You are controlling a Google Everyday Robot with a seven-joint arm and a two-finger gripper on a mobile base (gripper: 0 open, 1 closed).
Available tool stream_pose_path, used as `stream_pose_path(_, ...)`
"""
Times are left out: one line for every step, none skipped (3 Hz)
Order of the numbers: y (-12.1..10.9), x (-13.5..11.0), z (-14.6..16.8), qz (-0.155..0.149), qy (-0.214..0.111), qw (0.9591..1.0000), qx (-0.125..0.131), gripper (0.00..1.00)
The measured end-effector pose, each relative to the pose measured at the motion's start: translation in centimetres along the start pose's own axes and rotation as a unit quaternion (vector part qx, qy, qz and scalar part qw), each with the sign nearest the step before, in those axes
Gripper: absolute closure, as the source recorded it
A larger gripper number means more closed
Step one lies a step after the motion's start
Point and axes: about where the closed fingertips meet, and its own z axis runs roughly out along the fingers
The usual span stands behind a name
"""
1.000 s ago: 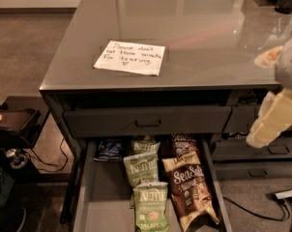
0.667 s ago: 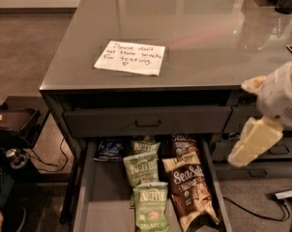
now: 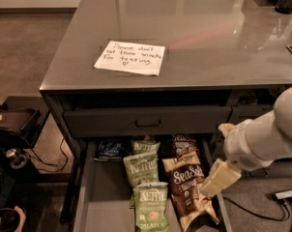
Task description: Pick brown chip bag from middle drawer and place on counter
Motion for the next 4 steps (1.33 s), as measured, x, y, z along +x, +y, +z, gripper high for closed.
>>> stream_pose_path(2.1, 1.5, 6.5, 0.019, 0.001, 0.9991, -0.039, 0.0)
stream_pose_path(4.7, 3.0, 11.6, 0.038, 0.004, 0.9951, -0.091, 0.0)
stream_pose_path(4.9, 3.3, 12.0, 0.04, 0.005, 0.9945, -0.096, 0.0)
stream_pose_path(4.6, 4.5, 13.2, 0.039, -0.007, 0.9946, -0.095, 0.0)
